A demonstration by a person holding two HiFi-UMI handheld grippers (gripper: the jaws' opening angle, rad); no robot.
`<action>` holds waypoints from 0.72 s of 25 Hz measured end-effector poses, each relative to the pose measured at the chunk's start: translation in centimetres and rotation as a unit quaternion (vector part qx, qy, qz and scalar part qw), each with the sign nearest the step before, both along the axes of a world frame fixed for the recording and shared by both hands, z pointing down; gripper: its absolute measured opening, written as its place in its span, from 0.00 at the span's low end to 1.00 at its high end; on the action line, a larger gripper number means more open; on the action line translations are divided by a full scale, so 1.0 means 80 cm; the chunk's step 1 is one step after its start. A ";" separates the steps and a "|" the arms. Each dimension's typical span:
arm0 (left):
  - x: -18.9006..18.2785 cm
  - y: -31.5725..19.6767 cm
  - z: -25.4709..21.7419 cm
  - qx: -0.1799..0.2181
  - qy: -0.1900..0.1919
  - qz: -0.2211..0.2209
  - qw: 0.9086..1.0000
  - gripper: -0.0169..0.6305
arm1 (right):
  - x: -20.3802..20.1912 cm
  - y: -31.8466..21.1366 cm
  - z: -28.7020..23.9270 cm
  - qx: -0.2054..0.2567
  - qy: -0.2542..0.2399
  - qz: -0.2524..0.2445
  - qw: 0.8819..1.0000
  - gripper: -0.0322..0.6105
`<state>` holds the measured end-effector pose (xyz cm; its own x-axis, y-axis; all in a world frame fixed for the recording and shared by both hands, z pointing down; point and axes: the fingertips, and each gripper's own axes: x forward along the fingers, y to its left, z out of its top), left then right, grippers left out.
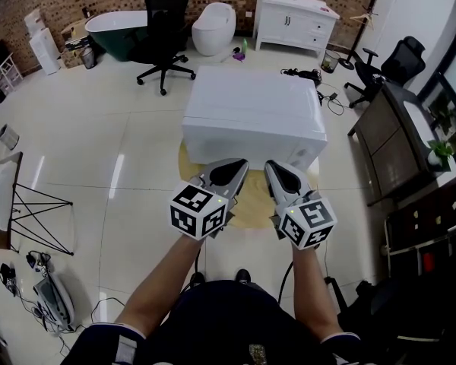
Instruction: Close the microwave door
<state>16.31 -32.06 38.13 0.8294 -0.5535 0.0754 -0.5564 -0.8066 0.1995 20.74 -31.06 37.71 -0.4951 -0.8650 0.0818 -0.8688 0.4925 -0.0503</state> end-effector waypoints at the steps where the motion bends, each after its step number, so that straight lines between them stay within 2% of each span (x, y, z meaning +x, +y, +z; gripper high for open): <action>1: 0.000 0.001 0.000 0.000 0.000 0.000 1.000 0.05 | -0.001 0.000 0.001 -0.001 0.000 -0.001 1.000 0.05; 18: -0.015 0.007 0.005 -0.004 -0.006 -0.002 1.000 0.05 | -0.020 0.003 0.002 -0.001 -0.003 -0.012 1.000 0.05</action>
